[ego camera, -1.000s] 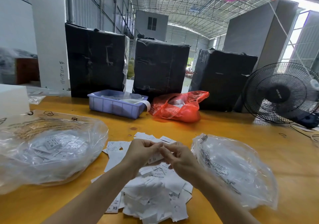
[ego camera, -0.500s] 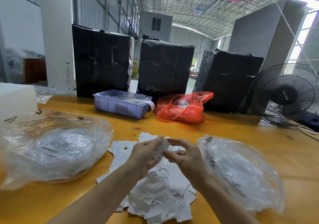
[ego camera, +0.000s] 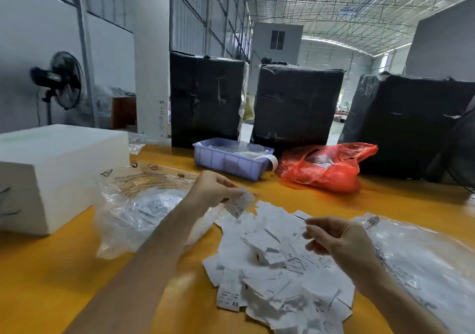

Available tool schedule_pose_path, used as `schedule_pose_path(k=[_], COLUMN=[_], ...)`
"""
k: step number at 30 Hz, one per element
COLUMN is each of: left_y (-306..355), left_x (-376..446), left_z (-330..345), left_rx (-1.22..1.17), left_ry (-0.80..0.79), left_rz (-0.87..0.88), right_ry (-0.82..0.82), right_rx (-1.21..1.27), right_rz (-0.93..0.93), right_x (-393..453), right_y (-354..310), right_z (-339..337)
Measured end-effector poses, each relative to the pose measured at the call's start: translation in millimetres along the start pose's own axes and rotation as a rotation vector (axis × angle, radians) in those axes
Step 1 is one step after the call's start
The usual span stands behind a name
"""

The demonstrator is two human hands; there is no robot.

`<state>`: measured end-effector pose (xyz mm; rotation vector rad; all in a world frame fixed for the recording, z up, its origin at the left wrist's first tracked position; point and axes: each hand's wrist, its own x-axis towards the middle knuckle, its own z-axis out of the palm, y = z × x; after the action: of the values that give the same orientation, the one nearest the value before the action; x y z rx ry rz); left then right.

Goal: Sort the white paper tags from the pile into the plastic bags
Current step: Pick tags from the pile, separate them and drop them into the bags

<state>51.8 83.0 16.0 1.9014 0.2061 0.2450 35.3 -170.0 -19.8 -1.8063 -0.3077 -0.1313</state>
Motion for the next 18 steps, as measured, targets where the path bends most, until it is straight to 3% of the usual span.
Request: schedule_pose_path(k=[5, 11, 15, 18], left_y=[-35.1, -53.3, -37.7, -22.9], left_x=[13.6, 15.8, 15.6, 16.2], left_z=[-85.5, -97.3, -78.0, -54.6], left_rx=[0.257, 0.601, 0.734, 0.744], left_ry=[0.430, 0.519, 0.594, 0.535], left_rz=[-0.056, -0.145, -0.128, 0.012], right_ry=[-0.034, -0.105, -0.047, -0.046], right_rx=[-0.107, -0.356, -0.903, -1.391], right_rz=[0.020, 0.220, 0.352, 0.393], right_x=[8.9, 24.1, 36.3, 30.6], right_y=[-10.1, -15.8, 4.1, 15.3], right_z=[-20.1, -66.2, -115.2, -129.9])
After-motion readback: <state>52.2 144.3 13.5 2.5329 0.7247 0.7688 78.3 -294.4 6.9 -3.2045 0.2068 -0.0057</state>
